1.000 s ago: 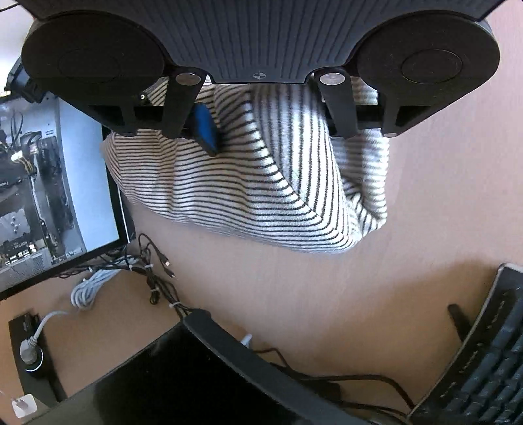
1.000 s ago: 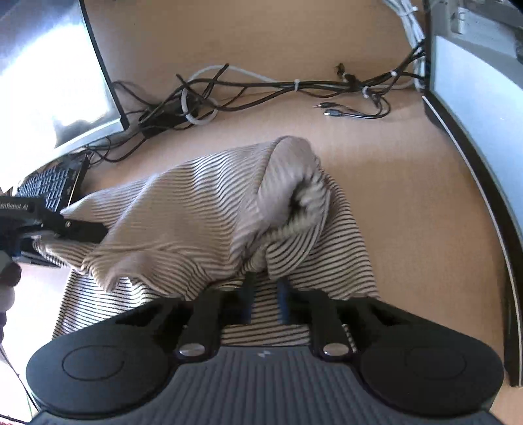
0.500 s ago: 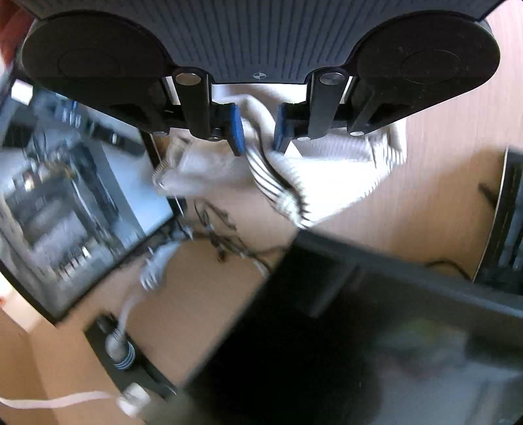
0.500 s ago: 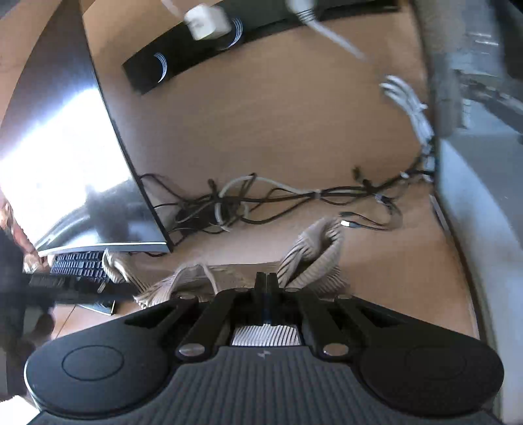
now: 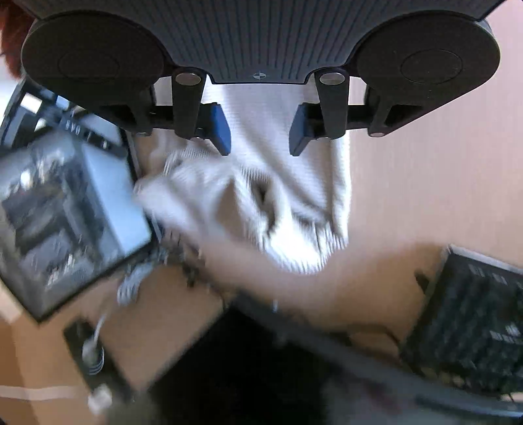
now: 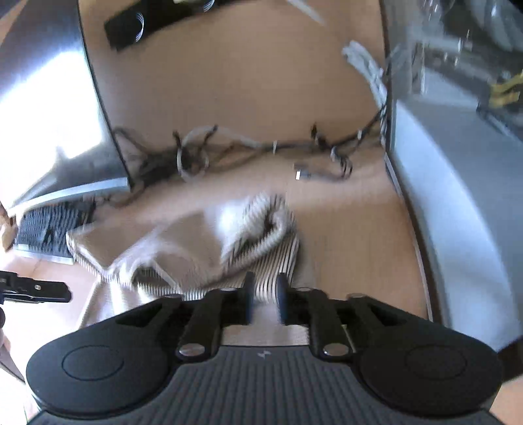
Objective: Fold clothes
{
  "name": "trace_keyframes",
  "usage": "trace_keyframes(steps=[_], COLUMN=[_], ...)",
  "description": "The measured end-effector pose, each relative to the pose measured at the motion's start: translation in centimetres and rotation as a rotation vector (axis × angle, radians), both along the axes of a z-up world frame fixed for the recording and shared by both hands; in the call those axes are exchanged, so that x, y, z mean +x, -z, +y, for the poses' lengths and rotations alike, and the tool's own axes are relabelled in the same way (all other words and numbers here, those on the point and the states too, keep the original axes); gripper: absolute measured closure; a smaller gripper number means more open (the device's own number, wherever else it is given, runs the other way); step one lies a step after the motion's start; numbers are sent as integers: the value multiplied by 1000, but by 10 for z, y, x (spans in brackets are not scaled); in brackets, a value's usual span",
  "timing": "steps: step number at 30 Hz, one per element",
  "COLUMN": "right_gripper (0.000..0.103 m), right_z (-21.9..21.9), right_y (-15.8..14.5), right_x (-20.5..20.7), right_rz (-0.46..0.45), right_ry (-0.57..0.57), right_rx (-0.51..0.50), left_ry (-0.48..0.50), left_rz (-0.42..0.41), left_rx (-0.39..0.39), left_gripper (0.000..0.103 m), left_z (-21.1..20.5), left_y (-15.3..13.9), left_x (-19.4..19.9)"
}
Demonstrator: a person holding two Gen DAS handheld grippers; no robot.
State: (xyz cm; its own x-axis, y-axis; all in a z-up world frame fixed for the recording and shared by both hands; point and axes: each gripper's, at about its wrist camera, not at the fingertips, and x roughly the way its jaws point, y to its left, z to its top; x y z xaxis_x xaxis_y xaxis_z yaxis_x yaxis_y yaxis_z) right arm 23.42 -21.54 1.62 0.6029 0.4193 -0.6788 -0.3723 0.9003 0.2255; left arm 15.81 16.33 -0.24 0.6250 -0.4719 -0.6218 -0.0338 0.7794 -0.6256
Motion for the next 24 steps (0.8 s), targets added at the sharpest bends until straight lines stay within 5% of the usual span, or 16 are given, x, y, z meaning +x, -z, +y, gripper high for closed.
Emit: trace_keyframes(steps=[8,11,17,18,19,21,22,24], right_gripper=[49,39,37,37,42,69,80,83], right_z=[8,21,48,49,50,51,54,62], right_y=[-12,0,49,56,60,64,61,47], right_x=[30,49,81,83,85,86,86,82], right_rz=[-32,24,190,213,221,211,193,130], right_ry=[46,41,75,76,78,61,36,6], right_rx=[72,98,68,75,86,116,141,124], left_ry=[-171,-149,-74,-74,-74,-74,-74,-57], left_rz=[-35,-14,118,141,162,154,150,109], left_rx=[-147,-136,-102,-104,-106,-104,-103,-76], left_gripper=[29,17,17,21,40,76,78,81], left_z=[16,11,-16,-18,-19,-21,-21,-25], left_y=[-25,-22,19,27,35,36,37,27], left_x=[25,38,77,82,87,92,94,96])
